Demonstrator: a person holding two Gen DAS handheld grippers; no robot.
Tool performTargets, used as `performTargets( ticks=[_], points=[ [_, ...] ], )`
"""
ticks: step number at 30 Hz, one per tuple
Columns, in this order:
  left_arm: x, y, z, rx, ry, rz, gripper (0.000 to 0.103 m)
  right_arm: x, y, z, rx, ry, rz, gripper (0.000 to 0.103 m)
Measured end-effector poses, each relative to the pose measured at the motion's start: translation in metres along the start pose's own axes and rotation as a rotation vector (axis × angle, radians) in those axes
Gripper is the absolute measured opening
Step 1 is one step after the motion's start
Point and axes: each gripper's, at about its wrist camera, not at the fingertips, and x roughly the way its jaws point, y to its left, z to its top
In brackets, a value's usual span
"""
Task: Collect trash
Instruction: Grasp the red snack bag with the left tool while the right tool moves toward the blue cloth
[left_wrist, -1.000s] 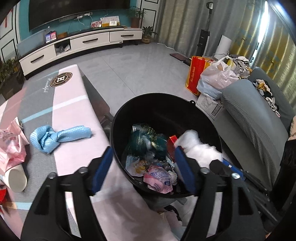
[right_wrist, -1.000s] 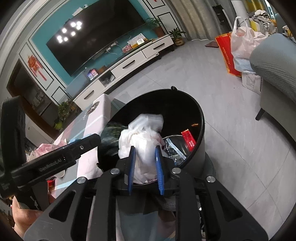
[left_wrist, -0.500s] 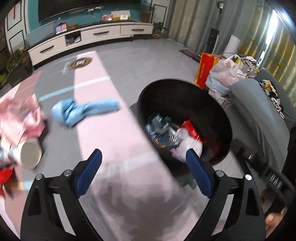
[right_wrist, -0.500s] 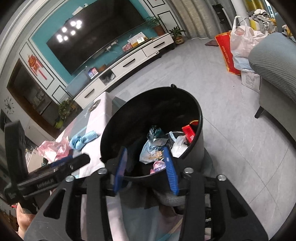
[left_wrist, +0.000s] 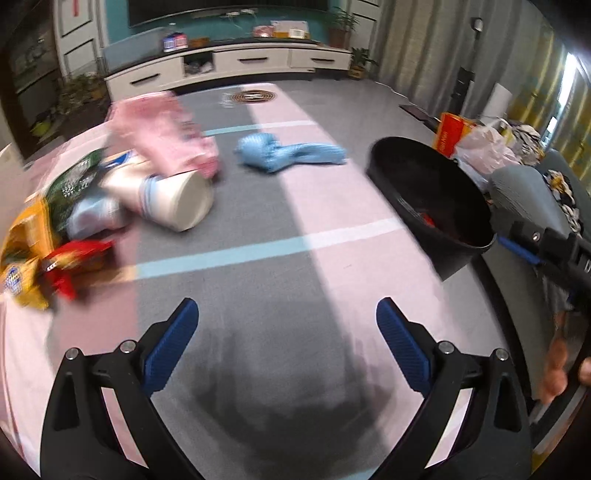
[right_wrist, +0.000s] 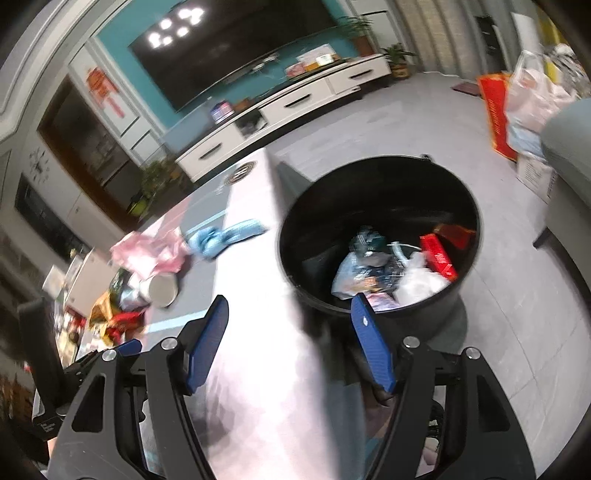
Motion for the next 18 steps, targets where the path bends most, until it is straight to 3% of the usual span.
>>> performTargets(
  ticks=[12, 18],
  points=[
    [-0.040, 0.112, -0.059, -0.225, -0.068, 0.090, 0.097, 0.014, 0.065, -0.017, -0.160, 0.096, 0.028, 0.068],
    [-0.050, 0.146, -0.067, -0.302, -0.114, 0.087, 0.097, 0.025, 0.083, -0.023, -0.195, 0.133, 0.030, 0.068]
  ],
)
